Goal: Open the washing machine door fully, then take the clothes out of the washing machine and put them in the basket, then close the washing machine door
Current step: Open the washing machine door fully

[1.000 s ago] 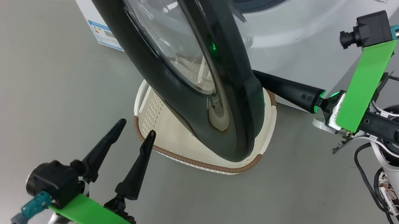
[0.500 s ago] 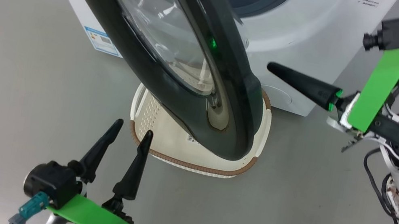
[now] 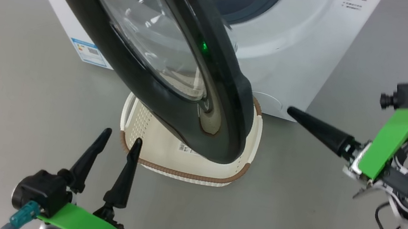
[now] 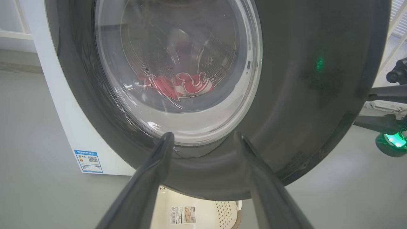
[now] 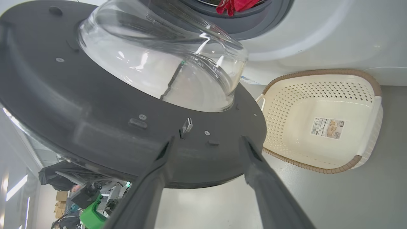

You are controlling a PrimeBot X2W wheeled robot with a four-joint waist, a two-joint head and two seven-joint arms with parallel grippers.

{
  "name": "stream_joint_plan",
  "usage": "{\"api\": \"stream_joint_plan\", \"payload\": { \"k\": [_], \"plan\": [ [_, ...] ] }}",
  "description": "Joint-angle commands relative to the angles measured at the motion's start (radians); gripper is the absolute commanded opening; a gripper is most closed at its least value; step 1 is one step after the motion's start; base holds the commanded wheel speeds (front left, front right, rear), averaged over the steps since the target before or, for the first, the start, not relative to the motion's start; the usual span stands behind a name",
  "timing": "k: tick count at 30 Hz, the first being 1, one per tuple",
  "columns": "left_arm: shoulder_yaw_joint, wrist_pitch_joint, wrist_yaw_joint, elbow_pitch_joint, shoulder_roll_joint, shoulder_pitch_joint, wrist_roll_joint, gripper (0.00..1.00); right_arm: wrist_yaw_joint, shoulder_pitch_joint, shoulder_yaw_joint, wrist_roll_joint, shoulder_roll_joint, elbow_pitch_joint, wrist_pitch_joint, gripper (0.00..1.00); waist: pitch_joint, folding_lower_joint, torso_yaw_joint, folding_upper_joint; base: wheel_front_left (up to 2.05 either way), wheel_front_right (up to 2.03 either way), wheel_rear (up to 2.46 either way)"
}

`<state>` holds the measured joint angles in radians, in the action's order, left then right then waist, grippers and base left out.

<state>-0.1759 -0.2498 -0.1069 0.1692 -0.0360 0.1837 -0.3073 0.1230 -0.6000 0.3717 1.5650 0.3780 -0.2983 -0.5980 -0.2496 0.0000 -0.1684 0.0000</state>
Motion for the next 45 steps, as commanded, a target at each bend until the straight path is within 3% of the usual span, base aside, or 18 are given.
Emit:
{"api": "stream_joint_plan", "payload": {
  "k": [1, 22, 41, 45],
  "plan": [
    [0.037, -0.012, -0.006, -0.018, -0.014, -0.001, 0.011, 1.0, 0.008, 0.02, -0.002, -0.003, 0.01, 0.03, 0.01, 1.0, 0.004, 0.0, 0.005, 0.0, 0.0, 0.0, 0.0],
    [0.099, -0.012, -0.014, -0.002, -0.014, -0.035, 0.028, 1.0, 0.008, 0.291, 0.024, -0.111, 0.065, 0.064, 0.284, 1.0, 0.035, 0.0, 0.077, 0.0, 0.0, 0.0, 0.0],
    [0.122, -0.012, -0.017, 0.01, -0.014, -0.048, 0.028, 1.0, 0.008, 0.319, 0.292, -0.374, 0.172, -0.017, 0.796, 1.0, 0.05, 0.0, 0.093, 0.0, 0.0, 0.0, 0.0],
    [0.124, -0.012, -0.018, 0.012, -0.014, -0.051, 0.028, 1.0, 0.008, 0.315, 0.305, -0.437, 0.177, -0.038, 0.855, 1.0, 0.056, 0.0, 0.095, 0.0, 0.0, 0.0, 0.0]
  ]
}}
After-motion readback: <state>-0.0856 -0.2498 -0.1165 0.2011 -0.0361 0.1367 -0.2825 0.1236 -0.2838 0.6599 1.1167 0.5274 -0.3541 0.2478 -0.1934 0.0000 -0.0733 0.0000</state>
